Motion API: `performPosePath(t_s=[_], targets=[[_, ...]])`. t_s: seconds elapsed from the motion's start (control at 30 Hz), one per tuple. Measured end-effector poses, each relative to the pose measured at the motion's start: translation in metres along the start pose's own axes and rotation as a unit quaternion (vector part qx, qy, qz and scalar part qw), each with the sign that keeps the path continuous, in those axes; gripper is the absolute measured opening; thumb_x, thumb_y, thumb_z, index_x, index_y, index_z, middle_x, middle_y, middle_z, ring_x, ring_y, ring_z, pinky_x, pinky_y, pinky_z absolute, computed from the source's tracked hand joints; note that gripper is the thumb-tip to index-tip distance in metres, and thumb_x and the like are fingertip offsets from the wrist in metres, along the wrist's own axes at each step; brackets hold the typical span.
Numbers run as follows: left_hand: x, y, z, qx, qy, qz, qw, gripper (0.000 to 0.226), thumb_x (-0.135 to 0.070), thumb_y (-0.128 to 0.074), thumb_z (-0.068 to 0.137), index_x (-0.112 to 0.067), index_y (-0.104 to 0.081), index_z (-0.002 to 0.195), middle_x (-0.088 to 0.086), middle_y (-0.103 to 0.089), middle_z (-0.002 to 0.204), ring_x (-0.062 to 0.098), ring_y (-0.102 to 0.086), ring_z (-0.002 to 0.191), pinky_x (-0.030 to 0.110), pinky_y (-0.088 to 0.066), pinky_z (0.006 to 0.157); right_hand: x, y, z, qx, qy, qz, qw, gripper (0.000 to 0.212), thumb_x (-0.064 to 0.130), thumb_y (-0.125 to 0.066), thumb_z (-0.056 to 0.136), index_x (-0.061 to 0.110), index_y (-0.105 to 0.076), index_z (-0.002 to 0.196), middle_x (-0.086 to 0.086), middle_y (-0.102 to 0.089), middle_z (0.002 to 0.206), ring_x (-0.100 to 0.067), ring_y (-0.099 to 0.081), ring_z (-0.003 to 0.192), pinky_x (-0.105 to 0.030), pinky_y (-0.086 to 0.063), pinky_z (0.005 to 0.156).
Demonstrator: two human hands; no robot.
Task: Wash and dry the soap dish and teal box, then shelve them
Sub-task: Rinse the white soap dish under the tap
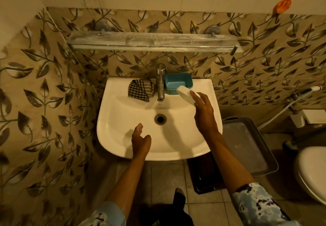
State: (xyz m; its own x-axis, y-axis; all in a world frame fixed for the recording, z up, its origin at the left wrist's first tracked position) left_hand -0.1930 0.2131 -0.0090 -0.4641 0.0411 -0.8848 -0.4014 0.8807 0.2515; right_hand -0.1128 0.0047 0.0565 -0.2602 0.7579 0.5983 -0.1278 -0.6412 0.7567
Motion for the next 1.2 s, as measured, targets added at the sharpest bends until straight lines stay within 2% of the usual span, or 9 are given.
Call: performPosePath(t_s=[0.07, 0.17, 0.27, 0.6, 0.73, 0.83, 0.97, 1.1, 1.2], targets=[[-0.001, 0.000, -0.001, -0.002, 0.004, 0.001, 1.000, 0.063, 0.012, -0.047, 0.080, -0.007, -0.040, 0.139, 0.011, -0.047, 0.142, 0.025, -0.044, 0.131, 0.037, -0.041, 0.103, 0.001, -0.002, -0.001, 0.019, 0.001, -0.016, 1.000, 0.070, -0.018, -0.054, 0.084, 0.018, -0.041, 0.143, -0.019, -0.036, 0.148, -0.034, -0.036, 0.136, -0.050, -0.039, 0.109], [-0.002, -0.002, 0.001, 0.002, 0.001, -0.003, 1.000, 0.063, 0.012, -0.047, 0.080, -0.008, -0.040, 0.139, 0.010, -0.047, 0.142, 0.025, -0.044, 0.131, 0.037, -0.041, 0.102, 0.002, -0.003, -0.003, -0.022, -0.010, -0.010, 1.000, 0.069, -0.017, -0.055, 0.084, 0.016, -0.041, 0.143, -0.021, -0.037, 0.147, -0.035, -0.037, 0.135, -0.050, -0.039, 0.109], [-0.003, -0.002, 0.002, 0.002, 0.008, 0.000, 1.000, 0.063, 0.011, -0.047, 0.080, -0.009, -0.040, 0.139, 0.010, -0.046, 0.143, 0.024, -0.043, 0.132, 0.039, -0.041, 0.105, 0.002, -0.010, -0.009, 0.012, 0.002, -0.025, 1.000, 0.074, -0.019, -0.053, 0.082, 0.020, -0.041, 0.143, -0.019, -0.034, 0.149, -0.033, -0.035, 0.138, -0.047, -0.037, 0.111], [-0.009, -0.006, 0.005, 0.002, 0.014, -0.010, 1.000, 0.063, 0.011, -0.046, 0.080, -0.009, -0.039, 0.140, 0.010, -0.046, 0.143, 0.024, -0.042, 0.133, 0.039, -0.041, 0.105, -0.012, -0.014, -0.021, 0.022, -0.008, -0.007, 1.000, 0.074, -0.020, -0.050, 0.082, 0.024, -0.043, 0.141, -0.020, -0.036, 0.147, -0.035, -0.037, 0.136, -0.047, -0.039, 0.110], [-0.011, -0.010, 0.008, 0.008, 0.013, -0.013, 1.000, 0.064, 0.012, -0.047, 0.080, -0.008, -0.039, 0.140, 0.010, -0.046, 0.143, 0.025, -0.043, 0.132, 0.041, -0.041, 0.105, -0.015, -0.012, -0.021, 0.017, -0.037, 0.029, 0.999, 0.068, -0.015, -0.051, 0.087, 0.025, -0.042, 0.141, -0.014, -0.036, 0.148, -0.017, -0.036, 0.134, -0.044, -0.038, 0.110], [-0.014, -0.016, 0.010, 0.012, 0.008, -0.012, 1.000, 0.064, 0.012, -0.047, 0.079, -0.008, -0.040, 0.140, 0.011, -0.046, 0.143, 0.025, -0.043, 0.132, 0.041, -0.041, 0.105, -0.015, -0.011, -0.021, 0.009, -0.032, 0.005, 0.999, 0.072, -0.021, -0.050, 0.083, 0.024, -0.044, 0.140, -0.018, -0.035, 0.148, -0.031, -0.036, 0.137, -0.048, -0.037, 0.111], [-0.021, -0.023, 0.013, 0.015, 0.001, -0.018, 1.000, 0.065, 0.011, -0.047, 0.079, -0.008, -0.039, 0.140, 0.010, -0.046, 0.143, 0.024, -0.043, 0.132, 0.041, -0.041, 0.106, -0.021, -0.006, -0.018, -0.034, -0.055, 0.035, 0.997, 0.062, -0.015, -0.049, 0.087, 0.017, -0.045, 0.140, -0.018, -0.039, 0.145, -0.029, -0.039, 0.133, -0.026, -0.034, 0.110], [-0.024, -0.027, 0.015, 0.011, 0.001, -0.021, 1.000, 0.065, 0.011, -0.048, 0.079, -0.009, -0.039, 0.140, 0.010, -0.046, 0.143, 0.024, -0.043, 0.132, 0.041, -0.041, 0.106, -0.026, -0.008, -0.016, -0.009, -0.063, 0.037, 0.997, 0.062, -0.016, -0.049, 0.087, 0.018, -0.047, 0.139, -0.018, -0.038, 0.146, -0.029, -0.037, 0.136, -0.043, -0.036, 0.112], [-0.024, -0.031, 0.019, 0.023, 0.002, -0.014, 1.000, 0.065, 0.010, -0.050, 0.079, -0.009, -0.040, 0.140, 0.010, -0.047, 0.143, 0.024, -0.043, 0.132, 0.043, -0.039, 0.108, -0.030, -0.012, -0.017, -0.006, -0.070, 0.042, 0.997, 0.062, -0.015, -0.052, 0.086, 0.019, -0.049, 0.138, -0.017, -0.041, 0.144, -0.029, -0.039, 0.134, -0.039, -0.035, 0.111]])
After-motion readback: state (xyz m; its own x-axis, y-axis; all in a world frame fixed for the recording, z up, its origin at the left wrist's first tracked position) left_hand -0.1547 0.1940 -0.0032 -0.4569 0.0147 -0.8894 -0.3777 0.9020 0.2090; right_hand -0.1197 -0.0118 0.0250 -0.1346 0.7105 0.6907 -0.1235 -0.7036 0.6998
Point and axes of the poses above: each hand's wrist, its own z-axis towards the middle knuckle, its own y-axis out of the back of the hand, x = y × z, the point moved 1 cm from there along z, towards the middle knuckle
